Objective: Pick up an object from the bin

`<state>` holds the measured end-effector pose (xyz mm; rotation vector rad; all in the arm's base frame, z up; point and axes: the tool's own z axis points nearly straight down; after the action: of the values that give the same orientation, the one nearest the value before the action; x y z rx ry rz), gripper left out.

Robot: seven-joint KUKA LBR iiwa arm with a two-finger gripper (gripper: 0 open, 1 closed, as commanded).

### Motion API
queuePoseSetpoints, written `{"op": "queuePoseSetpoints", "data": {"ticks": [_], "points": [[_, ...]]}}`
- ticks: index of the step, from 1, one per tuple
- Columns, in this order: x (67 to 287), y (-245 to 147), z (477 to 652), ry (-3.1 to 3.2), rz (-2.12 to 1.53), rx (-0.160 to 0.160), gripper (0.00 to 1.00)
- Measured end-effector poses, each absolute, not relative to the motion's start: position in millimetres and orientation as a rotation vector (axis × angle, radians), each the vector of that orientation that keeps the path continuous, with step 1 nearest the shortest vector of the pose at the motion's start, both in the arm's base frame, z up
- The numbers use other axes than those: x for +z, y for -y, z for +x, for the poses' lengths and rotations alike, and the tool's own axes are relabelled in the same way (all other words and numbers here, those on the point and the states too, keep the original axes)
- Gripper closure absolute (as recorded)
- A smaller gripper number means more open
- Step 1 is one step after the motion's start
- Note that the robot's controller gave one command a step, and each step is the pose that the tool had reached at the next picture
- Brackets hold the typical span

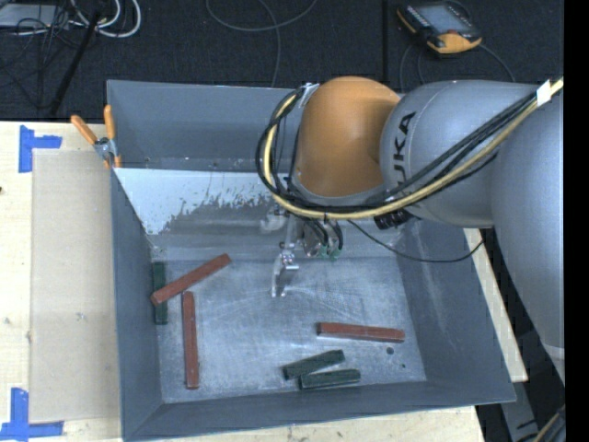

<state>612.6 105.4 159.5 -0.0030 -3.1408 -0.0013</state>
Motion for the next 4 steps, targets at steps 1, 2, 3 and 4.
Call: {"op": "queuePoseSetpoints", "data": {"ticks": [1,2,3,4], "points": [[159.5,-105.5,612.6,3.141,-0.003,-0.001,0.0],[138.1,-84.5,583.5,3.146,0.157,-0.004,0.0],[130.9,-54.6,560.7,3.08,0.565,-0.002,0.0],[74.8,-23.4,543.8,3.128,0.358,-0.001,1.0]]}}
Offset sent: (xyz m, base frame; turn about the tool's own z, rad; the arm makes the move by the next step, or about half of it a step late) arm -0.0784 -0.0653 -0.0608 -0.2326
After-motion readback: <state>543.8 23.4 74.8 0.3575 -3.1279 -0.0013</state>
